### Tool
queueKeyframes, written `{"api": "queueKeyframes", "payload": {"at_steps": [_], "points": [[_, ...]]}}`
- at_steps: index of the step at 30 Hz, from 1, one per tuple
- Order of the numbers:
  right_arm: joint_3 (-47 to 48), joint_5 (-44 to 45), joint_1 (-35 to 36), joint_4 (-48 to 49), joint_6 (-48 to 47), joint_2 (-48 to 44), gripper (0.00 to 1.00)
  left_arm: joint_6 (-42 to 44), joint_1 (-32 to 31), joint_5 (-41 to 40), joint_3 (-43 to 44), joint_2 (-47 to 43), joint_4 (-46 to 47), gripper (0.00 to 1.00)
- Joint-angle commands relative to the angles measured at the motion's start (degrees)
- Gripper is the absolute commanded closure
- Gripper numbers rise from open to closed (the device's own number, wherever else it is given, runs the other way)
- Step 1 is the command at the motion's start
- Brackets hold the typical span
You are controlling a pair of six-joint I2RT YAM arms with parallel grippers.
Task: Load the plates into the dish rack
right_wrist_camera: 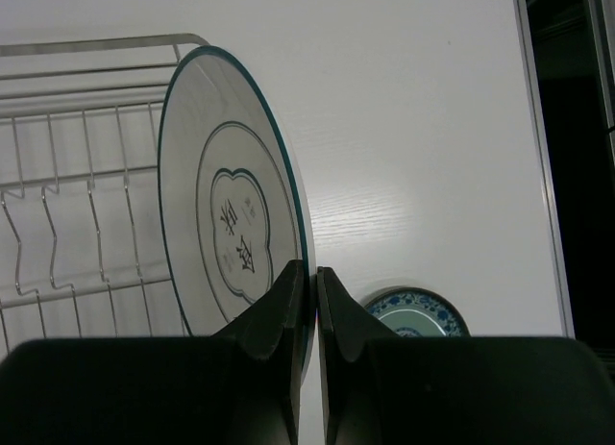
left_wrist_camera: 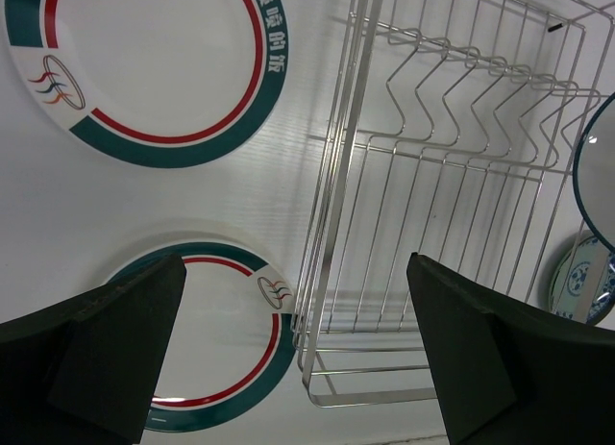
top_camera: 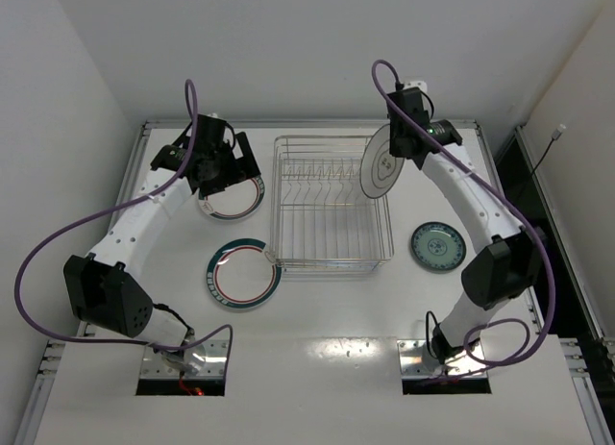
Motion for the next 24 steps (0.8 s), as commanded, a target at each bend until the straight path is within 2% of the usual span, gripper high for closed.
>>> {"api": "queueKeyframes", "payload": {"at_steps": [1,15,24], "points": [[0.5,4.7,0.9,4.7,-1.0,0.0,1.00,-0.5,0.4,0.0,0.6,-1.5,0.7,0.00],[8.7,7.7,2.5,4.0,-2.2,2.7,1.00,0.0,0.4,-1.7,1.1,-1.5,0.2,0.00],[8.0,7.7,2.5,4.0,-2.2,4.5,1.00,0.0,0.4,-1.7,1.1,-2.0,0.2,0.00]]}}
